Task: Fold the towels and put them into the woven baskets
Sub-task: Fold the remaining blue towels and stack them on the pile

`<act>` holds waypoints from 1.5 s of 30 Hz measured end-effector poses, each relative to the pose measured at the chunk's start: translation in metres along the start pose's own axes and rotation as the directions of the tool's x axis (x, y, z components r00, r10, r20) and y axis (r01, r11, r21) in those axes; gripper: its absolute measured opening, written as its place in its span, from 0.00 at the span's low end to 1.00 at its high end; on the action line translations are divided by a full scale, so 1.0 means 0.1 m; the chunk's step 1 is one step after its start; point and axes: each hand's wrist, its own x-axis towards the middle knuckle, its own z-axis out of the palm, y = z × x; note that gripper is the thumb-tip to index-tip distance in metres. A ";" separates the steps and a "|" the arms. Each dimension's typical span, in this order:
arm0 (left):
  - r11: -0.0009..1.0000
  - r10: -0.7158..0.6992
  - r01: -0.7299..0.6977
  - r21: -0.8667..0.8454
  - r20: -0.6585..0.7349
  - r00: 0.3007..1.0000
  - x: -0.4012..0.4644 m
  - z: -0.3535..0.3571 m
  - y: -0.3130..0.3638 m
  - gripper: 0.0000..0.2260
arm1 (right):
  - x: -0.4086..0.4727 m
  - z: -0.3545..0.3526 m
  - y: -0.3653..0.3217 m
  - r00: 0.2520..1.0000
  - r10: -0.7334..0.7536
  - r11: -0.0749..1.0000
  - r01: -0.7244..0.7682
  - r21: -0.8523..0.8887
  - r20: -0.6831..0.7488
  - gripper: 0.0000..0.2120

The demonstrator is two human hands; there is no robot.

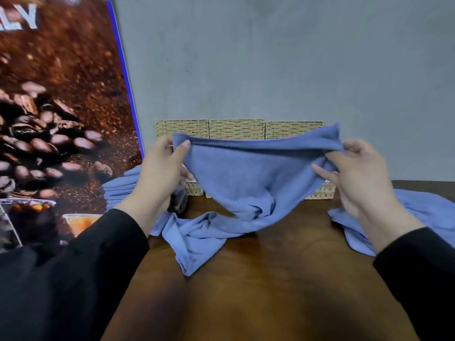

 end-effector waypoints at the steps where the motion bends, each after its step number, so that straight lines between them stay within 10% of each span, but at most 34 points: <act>1: 0.991 -0.017 0.018 -0.135 0.012 1.000 0.00 -0.01 0.10 0.06 | 0.01 0.03 -0.13 0.998 -0.056 0.997 0.057 0.056 -0.020 0.10; 7: 0.856 0.148 -0.132 -0.499 -0.007 0.989 0.20 -0.07 0.53 0.06 | 0.10 0.12 -0.70 0.935 -0.347 0.937 0.349 0.017 -0.077 0.07; 14: 0.996 -0.003 0.004 -0.085 0.006 1.000 0.18 -0.03 0.16 0.09 | 0.09 -0.09 -0.14 1.000 0.014 0.951 -0.013 -0.308 0.001 0.11; 19: 0.917 -0.270 0.213 0.337 0.134 0.953 0.04 0.00 -0.55 0.16 | -0.07 -0.29 0.70 0.986 0.167 0.867 -0.141 -0.478 0.013 0.17; 30: 0.962 -0.265 0.260 0.086 0.060 0.962 1.26 0.68 -0.74 0.09 | 1.23 0.10 1.08 0.992 0.109 0.860 -0.126 -0.494 -0.063 0.12; 32: 0.968 -0.245 0.238 0.076 0.093 0.965 1.50 0.83 -0.78 0.11 | 1.48 0.20 1.14 0.979 0.191 0.858 -0.201 -0.472 -0.068 0.09; 35: 0.954 -0.143 0.087 0.288 0.181 0.973 1.32 0.96 -0.93 0.22 | 1.39 0.25 1.29 0.966 0.257 0.700 -0.161 -0.696 0.034 0.32; 40: 0.913 -0.096 -0.078 0.400 0.398 0.912 0.19 0.97 -1.57 0.12 | 0.29 0.25 1.53 0.889 0.199 0.705 0.163 -0.690 0.413 0.16; 45: 0.853 -0.065 -0.298 0.428 0.655 0.753 -0.04 0.87 -1.71 0.23 | 0.07 0.18 1.58 0.779 0.312 0.595 0.287 -0.751 0.544 0.27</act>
